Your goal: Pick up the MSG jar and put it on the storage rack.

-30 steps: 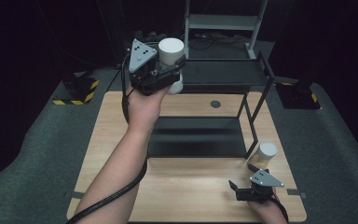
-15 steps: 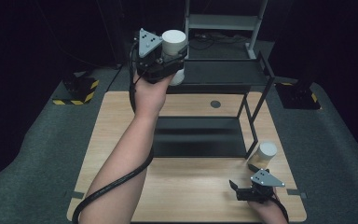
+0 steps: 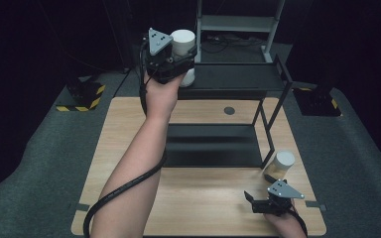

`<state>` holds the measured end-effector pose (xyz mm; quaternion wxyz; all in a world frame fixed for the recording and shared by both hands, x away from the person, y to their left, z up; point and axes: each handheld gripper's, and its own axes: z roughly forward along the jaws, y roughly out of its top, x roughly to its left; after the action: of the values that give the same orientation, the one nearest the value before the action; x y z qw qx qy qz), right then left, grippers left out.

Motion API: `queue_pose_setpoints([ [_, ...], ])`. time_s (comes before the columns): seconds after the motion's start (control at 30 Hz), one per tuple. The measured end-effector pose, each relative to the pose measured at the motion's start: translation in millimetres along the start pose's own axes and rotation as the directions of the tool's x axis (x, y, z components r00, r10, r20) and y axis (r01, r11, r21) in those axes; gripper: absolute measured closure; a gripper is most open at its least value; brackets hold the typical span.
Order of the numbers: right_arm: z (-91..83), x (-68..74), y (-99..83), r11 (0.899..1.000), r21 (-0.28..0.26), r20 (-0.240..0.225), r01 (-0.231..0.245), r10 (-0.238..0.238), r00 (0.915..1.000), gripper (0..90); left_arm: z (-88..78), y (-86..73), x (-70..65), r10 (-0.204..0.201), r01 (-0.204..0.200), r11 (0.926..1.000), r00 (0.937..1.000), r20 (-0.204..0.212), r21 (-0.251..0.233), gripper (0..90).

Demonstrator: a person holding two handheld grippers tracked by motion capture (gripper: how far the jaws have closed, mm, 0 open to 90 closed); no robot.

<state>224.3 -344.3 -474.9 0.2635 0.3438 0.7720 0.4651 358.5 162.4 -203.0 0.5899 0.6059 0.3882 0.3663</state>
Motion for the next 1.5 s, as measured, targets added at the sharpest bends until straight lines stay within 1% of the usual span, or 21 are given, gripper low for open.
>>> queue_pose_setpoints([
  [0.13, -0.2, -0.5, -0.4, 1.0, -0.002, -0.001, -0.003, 0.003, 1.0, 0.0, 0.9, -1.6, 1.0, -0.005, 0.005, 1.0, 1.0, -0.005, 0.0, 34.3],
  [0.23, -0.1, -0.2, -0.2, 1.0, -0.001, 0.0, -0.002, 0.002, 1.0, 0.0, 0.7, -2.8, 1.9, -0.002, 0.002, 1.0, 1.0, -0.001, -0.002, 34.3],
  [0.27, -0.1, -0.2, -0.2, 1.0, -0.001, 0.0, -0.002, 0.002, 1.0, 0.0, 0.7, -3.1, 2.0, -0.007, 0.007, 1.0, 1.0, 0.0, -0.001, 34.3],
  [0.47, -0.1, 0.0, -0.1, 1.0, -0.001, 0.001, -0.001, 0.001, 1.0, 0.0, -0.1, -4.6, 2.8, -0.003, 0.003, 1.0, 1.0, -0.002, -0.001, 34.3],
  [0.57, 0.0, 0.0, -0.1, 1.0, -0.001, 0.001, -0.001, 0.001, 1.0, 0.0, -0.6, -4.9, 2.7, 0.01, -0.01, 0.9999, 0.9999, 0.002, 0.0, 34.2],
  [1.0, 0.3, 0.9, 0.5, 1.0, 0.003, 0.002, 0.004, -0.004, 1.0, 0.0, -1.1, -5.3, 5.8, 0.016, -0.016, 0.9999, 0.9998, 0.014, 0.0, 33.0],
  [1.17, 0.2, 0.7, 0.4, 1.0, 0.002, 0.002, 0.003, -0.003, 1.0, 0.0, 0.1, -3.9, 3.6, -0.001, 0.001, 1.0, 1.0, 0.008, 0.001, 21.7],
  [1.23, 0.1, 0.7, 0.4, 1.0, 0.002, 0.001, 0.003, -0.003, 1.0, 0.0, 1.3, -1.7, 0.7, 0.005, -0.005, 0.9999, 1.0, -0.002, 0.012, 13.6],
  [1.27, 0.2, 0.6, 0.4, 1.0, 0.002, 0.001, 0.004, -0.004, 1.0, 0.0, 1.6, -0.8, -1.3, 0.004, -0.004, 0.9999, 0.9999, -0.012, 0.017, 4.5],
  [1.3, 0.2, 0.6, 0.4, 1.0, 0.002, 0.001, 0.004, -0.004, 1.0, 0.0, 1.4, -0.7, -1.9, 0.0, 0.0, 0.9998, 0.9999, -0.014, 0.017, 4.5],
  [1.33, 0.2, 0.6, 0.4, 1.0, 0.002, 0.001, 0.003, -0.003, 1.0, 0.0, 1.2, -0.9, -2.2, -0.008, 0.008, 0.9998, 0.9998, -0.016, 0.016, 0.6],
  [1.5, 0.1, 0.4, 0.2, 1.0, 0.001, 0.0, 0.003, -0.003, 1.0, 0.0, -1.4, -1.0, -3.6, -0.003, 0.003, 0.9999, 0.9998, -0.018, 0.016, 0.4],
])
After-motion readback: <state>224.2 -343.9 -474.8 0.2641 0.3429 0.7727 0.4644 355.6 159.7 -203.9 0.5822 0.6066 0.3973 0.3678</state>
